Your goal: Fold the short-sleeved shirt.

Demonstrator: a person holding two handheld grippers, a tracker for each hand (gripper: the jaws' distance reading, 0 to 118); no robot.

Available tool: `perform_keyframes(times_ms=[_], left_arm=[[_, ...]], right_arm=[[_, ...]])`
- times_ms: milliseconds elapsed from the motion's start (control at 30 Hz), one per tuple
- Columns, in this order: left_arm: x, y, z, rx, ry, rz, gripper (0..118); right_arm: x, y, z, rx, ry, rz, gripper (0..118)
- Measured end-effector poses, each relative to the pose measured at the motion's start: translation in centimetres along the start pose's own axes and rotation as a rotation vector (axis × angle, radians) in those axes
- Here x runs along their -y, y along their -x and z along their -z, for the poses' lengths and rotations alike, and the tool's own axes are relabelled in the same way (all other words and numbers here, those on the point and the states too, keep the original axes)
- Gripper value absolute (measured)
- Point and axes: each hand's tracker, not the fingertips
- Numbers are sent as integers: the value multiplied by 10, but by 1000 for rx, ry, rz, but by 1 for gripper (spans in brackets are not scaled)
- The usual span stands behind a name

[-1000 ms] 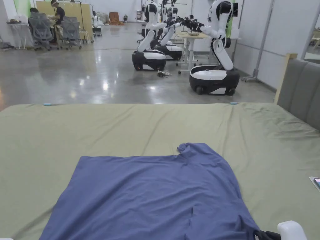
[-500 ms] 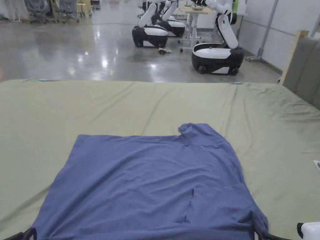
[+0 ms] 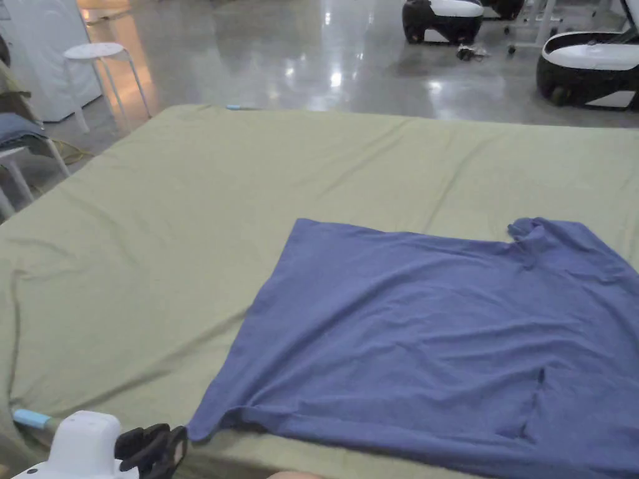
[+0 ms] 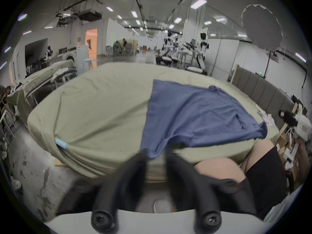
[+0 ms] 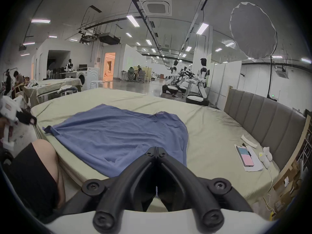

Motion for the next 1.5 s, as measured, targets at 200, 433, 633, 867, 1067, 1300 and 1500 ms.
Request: perform_keyframes(times_ms=[200,433,633,867,1067,1300,1500], left_arm=[[2,-1,52,-26,112,115,106],[-5,0,75,-19,119,131,57],[-7,-7,74,-26,84,159,2],[-20,-6,54,6,28,120,2],[-34,-11,52,20,27,77,2],[-40,-20,58,8,42,110,2],[-44,-20,62,14,58,112,2]], right_arm=[[-8,4,5,-12,8,-21,0],[-3,9,14,-12,51,4,0],[1,14,17,-29,71,-7,0],[11,8,17,-17,110,-36,0],[39,-16,29,25,267,-30,44],[68,-26,58,136,346,1,116],[65,-24,85,101,374,44,92]])
